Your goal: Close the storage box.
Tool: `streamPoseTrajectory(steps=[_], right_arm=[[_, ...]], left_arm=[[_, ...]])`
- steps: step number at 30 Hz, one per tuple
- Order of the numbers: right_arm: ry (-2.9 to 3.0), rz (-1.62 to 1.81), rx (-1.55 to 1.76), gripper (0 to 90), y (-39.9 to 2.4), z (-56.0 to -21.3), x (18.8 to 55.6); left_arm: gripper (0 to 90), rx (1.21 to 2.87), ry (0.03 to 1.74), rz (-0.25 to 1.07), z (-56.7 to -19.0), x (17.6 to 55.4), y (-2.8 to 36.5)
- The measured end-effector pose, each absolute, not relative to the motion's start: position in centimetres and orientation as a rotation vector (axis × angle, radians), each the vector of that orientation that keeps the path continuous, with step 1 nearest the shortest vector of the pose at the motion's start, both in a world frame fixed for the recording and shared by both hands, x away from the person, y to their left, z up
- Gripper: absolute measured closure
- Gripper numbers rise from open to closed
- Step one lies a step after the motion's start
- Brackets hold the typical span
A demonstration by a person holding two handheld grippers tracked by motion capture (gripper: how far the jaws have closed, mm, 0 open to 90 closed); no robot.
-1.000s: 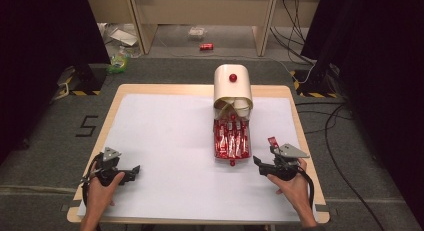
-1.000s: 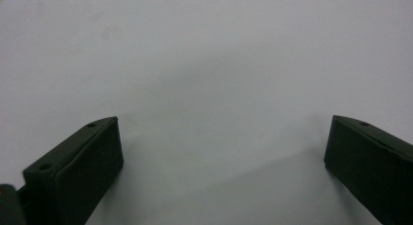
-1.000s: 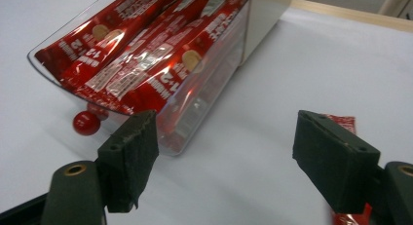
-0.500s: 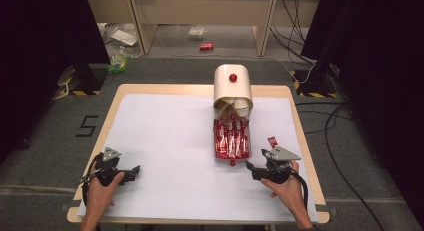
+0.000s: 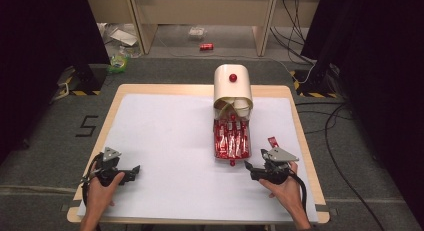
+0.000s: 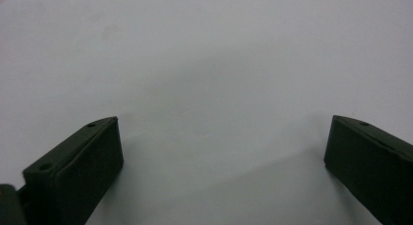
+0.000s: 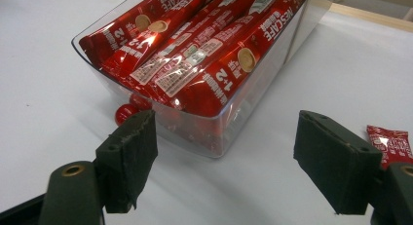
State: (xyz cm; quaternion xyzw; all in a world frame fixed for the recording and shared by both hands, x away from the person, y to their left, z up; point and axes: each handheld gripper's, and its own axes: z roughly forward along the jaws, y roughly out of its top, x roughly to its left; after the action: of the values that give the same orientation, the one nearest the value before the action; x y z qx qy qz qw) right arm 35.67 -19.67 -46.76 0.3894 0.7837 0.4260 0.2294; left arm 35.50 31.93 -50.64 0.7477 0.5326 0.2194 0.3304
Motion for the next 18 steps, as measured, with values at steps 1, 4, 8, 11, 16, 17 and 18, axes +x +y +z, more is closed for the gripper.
streamPoseTrajectory(steps=[1, 4, 8, 11, 16, 17, 18], right_arm=[[2.155, 1.168, 1.069, 24.6, -19.6, -46.8, 35.7], [2.148, 1.157, 1.061, 25.0, -19.6, -47.0, 35.7], [2.137, 1.147, 1.062, 24.9, -19.6, -47.2, 35.9], [2.141, 1.139, 1.055, 24.9, -19.4, -47.4, 36.0], [2.14, 1.13, 1.043, 25.1, -18.9, -47.5, 36.1], [2.146, 1.119, 1.036, 24.7, -18.6, -47.6, 36.2], [2.15, 1.11, 1.029, 24.4, -18.4, -47.6, 36.2]], left_arm=[[0.0, 1.955, 1.393, 0.573, -50.6, 35.5, 31.9], [0.0, 1.956, 1.392, 0.573, -50.6, 35.5, 31.9], [0.0, 1.956, 1.392, 0.574, -50.6, 35.5, 31.9], [0.0, 1.957, 1.393, 0.574, -50.6, 35.5, 31.9], [0.0, 1.958, 1.391, 0.574, -50.6, 35.5, 31.9], [0.0, 1.958, 1.392, 0.575, -50.6, 35.5, 31.9], [0.0, 1.956, 1.393, 0.575, -50.6, 35.5, 31.9]])
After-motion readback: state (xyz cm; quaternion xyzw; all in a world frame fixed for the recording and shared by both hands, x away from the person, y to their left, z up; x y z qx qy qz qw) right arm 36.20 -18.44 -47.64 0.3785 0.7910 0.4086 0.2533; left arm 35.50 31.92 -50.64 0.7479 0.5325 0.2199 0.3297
